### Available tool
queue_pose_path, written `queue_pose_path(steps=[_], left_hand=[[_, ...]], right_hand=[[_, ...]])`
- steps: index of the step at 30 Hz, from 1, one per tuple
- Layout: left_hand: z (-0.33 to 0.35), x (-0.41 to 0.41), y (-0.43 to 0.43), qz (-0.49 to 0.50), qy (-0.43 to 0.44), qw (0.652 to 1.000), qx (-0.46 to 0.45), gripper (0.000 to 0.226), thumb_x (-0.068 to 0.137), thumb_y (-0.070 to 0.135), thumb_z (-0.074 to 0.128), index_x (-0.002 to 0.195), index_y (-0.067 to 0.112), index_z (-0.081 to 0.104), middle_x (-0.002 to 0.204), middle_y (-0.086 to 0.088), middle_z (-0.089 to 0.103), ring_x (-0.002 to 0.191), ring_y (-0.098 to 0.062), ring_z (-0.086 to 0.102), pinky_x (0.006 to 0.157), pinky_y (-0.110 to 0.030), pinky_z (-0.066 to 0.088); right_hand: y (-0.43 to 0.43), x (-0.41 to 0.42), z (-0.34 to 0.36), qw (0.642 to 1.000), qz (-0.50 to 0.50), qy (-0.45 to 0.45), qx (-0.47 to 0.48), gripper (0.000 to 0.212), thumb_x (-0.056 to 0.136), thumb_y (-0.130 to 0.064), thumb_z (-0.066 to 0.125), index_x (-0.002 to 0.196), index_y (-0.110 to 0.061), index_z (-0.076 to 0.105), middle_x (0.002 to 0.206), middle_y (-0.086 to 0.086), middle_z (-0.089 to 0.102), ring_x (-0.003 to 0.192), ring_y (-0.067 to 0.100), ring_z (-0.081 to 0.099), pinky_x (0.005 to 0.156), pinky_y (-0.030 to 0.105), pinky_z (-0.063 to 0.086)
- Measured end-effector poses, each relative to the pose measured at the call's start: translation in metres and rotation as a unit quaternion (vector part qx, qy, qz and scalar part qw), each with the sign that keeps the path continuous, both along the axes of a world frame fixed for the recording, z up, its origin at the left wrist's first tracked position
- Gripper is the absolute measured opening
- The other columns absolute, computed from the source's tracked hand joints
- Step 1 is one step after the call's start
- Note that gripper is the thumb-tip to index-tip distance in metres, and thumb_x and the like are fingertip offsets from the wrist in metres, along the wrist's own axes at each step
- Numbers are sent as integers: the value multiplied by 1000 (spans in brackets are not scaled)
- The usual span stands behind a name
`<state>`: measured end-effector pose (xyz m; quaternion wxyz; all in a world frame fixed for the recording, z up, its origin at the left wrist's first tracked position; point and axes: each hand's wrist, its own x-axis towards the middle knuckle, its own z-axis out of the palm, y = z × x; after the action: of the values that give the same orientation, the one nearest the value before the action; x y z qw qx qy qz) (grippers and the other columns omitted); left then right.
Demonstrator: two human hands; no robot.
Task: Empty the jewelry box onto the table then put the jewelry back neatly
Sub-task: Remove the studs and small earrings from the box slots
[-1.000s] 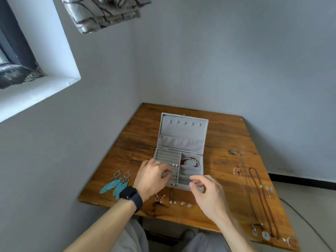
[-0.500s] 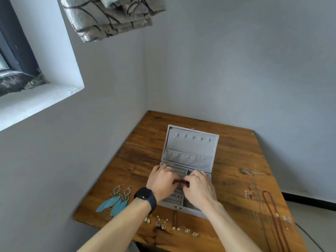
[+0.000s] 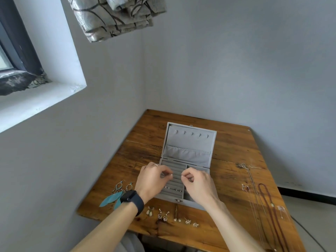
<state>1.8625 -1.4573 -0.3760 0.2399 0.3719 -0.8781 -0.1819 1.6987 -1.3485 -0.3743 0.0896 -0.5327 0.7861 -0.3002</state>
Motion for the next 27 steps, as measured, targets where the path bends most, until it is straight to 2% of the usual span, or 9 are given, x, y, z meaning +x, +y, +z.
queue_pose_path(steps=[2, 3, 5, 7, 13, 16, 18, 23, 27], left_hand=[[2, 17, 10, 15, 31, 999, 15, 14, 90, 44, 68, 102, 39, 72, 91, 25, 67, 98, 5, 53, 85, -21, 48], [2, 27, 15, 22, 43, 999, 23, 13, 89, 43, 68, 102, 40, 71, 91, 26, 67, 97, 8, 53, 82, -15, 47], [0, 48, 27, 32, 64, 996, 46, 12, 89, 41, 68, 101, 42, 69, 93, 29, 66, 99, 14, 50, 78, -7, 41], [-5, 69, 41, 48, 85, 993, 71, 13, 89, 39, 69, 101, 44, 68, 94, 32, 65, 104, 14, 50, 77, -4, 39], [-35, 115, 84, 68, 94, 987, 113, 14, 88, 39, 71, 101, 43, 69, 94, 33, 65, 103, 12, 52, 84, -11, 43], [-48, 130, 97, 75, 68, 988, 120, 13, 89, 42, 70, 101, 44, 68, 97, 33, 63, 104, 9, 50, 92, -24, 47], [-51, 135, 100, 72, 60, 990, 108, 14, 88, 43, 70, 102, 45, 68, 98, 30, 62, 102, 5, 50, 92, -30, 50], [-49, 134, 101, 72, 57, 992, 81, 18, 86, 41, 73, 103, 37, 75, 105, 17, 68, 105, -6, 53, 93, -38, 49], [-51, 136, 99, 76, 26, 994, 67, 20, 87, 44, 71, 104, 35, 76, 106, 15, 67, 106, -8, 51, 93, -37, 46]], right_hand=[[13, 12, 5, 999, -7, -35, -30, 7, 92, -32, 67, 99, -33, 69, 90, -21, 70, 85, -5, 64, 71, 8, 51], [21, 19, 6, 998, -8, -54, -43, 7, 92, -32, 68, 99, -34, 69, 89, -22, 69, 83, -8, 63, 70, 6, 50], [37, 37, 6, 994, -10, -87, -62, 8, 91, -33, 70, 97, -36, 68, 87, -24, 68, 84, -10, 63, 70, 8, 51], [54, 57, 3, 991, -15, -111, -72, 6, 90, -35, 70, 94, -38, 66, 85, -25, 68, 87, -11, 62, 68, 8, 51], [94, 115, -32, 988, -11, -137, -64, 7, 89, -35, 72, 92, -39, 67, 84, -26, 67, 86, -3, 62, 72, 14, 51], [98, 137, -48, 994, -12, -101, -42, 8, 89, -38, 71, 93, -42, 65, 86, -32, 60, 86, -3, 56, 70, 12, 45], [96, 146, -53, 997, -22, -68, -40, 8, 88, -37, 71, 95, -40, 67, 88, -30, 60, 86, -1, 52, 69, 13, 42], [88, 155, -56, 998, -43, -16, -49, 14, 87, -36, 74, 101, -35, 74, 91, -20, 68, 85, 8, 55, 71, 31, 50], [81, 161, -58, 997, -55, -9, -45, 15, 87, -37, 74, 101, -34, 75, 91, -18, 69, 85, 10, 57, 72, 33, 50]])
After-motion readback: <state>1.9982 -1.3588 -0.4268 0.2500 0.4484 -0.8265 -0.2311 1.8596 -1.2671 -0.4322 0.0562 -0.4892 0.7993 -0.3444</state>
